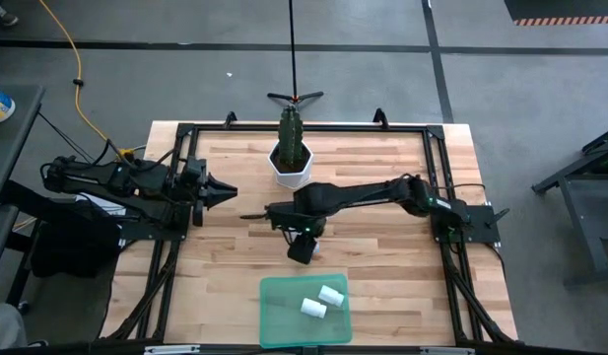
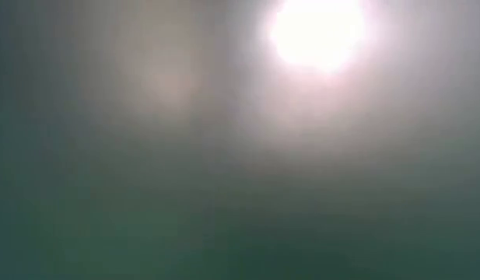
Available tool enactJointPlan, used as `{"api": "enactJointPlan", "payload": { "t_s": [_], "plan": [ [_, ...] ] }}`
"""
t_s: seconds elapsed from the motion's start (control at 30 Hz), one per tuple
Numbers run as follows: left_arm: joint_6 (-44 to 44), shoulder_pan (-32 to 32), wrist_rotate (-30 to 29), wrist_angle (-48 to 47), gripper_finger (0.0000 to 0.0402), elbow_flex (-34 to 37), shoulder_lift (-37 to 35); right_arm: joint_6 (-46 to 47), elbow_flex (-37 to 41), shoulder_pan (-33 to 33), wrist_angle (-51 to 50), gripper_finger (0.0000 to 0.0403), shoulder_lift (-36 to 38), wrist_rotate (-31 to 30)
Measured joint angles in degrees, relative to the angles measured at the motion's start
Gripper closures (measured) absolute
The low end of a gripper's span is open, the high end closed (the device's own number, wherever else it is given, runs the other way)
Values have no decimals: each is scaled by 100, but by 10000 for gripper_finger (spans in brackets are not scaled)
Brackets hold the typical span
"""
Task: Pick and place pill bottles into a basket
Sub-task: Put the white pill bottle into the bin
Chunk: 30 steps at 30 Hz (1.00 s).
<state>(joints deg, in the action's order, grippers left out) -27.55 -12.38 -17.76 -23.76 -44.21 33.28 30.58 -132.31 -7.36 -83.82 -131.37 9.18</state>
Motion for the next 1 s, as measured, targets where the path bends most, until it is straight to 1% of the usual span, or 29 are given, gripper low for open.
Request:
{"api": "enactJointPlan", "payload": {
  "t_s": [0.17,0.23,0.33,0.4,0.67,0.8,1.0],
  "plan": [
    [8,0,0,-17,312,0,0,31,-2,-177,-594,257,311,445],
    [11,0,1,-51,312,0,0,45,0,-259,-614,257,365,725],
    [16,0,2,-57,312,0,0,225,0,-364,-613,257,439,1318],
    [41,0,3,-60,312,0,0,315,-2,-426,-616,257,452,1523],
    [172,0,17,-89,312,0,47,933,7,-607,-613,257,415,1853],
    [175,0,22,-88,312,0,119,1234,11,-744,-617,257,408,2198],
    [175,0,69,-90,312,0,249,1848,9,-863,-622,257,333,2509]
  ]
}}
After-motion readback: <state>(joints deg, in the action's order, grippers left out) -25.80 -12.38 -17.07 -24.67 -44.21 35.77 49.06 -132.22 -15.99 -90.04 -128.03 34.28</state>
